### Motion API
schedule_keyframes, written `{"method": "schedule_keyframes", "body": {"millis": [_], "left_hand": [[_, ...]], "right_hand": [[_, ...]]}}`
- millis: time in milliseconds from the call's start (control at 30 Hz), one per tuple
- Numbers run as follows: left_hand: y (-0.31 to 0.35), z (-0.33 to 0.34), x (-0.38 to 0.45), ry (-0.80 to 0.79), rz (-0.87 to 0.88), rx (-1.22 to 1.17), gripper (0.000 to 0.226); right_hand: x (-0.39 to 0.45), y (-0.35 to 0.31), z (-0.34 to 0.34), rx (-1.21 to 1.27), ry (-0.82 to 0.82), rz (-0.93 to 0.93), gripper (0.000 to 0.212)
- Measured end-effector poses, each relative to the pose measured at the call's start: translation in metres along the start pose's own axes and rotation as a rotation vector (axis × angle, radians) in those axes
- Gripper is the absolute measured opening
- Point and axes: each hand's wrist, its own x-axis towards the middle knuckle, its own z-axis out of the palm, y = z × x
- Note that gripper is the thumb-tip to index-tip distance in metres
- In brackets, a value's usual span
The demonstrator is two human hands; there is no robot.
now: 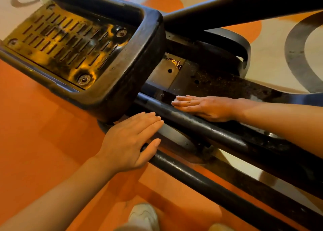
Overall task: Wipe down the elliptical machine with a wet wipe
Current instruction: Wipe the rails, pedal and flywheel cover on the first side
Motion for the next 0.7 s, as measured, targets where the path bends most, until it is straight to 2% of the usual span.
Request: {"method": "schedule_keyframes", "body": {"millis": [200, 333, 433, 533, 700], "left_hand": [[-0.001, 0.0, 0.0, -0.009, 0.002, 0.0, 0.058], [0.0, 0.002, -0.001, -0.019, -0.005, 0.007, 0.058], [0.0, 0.001, -0.001, -0.022, -0.011, 0.007, 0.058], [0.002, -0.001, 0.0, -0.035, -0.017, 0.012, 0.058], [0.004, -0.005, 0.0, -0.082, -0.042, 0.003, 0.059]], "right_hand": [[-0.058, 0.012, 0.024, 0.0, 0.031, -0.009, 0.06], [-0.044, 0.013, 0.025, 0.001, 0.125, -0.002, 0.06], [-0.017, 0.006, 0.01, 0.052, 0.121, 0.06, 0.056], [0.01, 0.0, 0.0, 0.134, 0.068, 0.173, 0.053], [-0.007, -0.006, 0.012, 0.427, 0.212, 0.271, 0.049]]}}
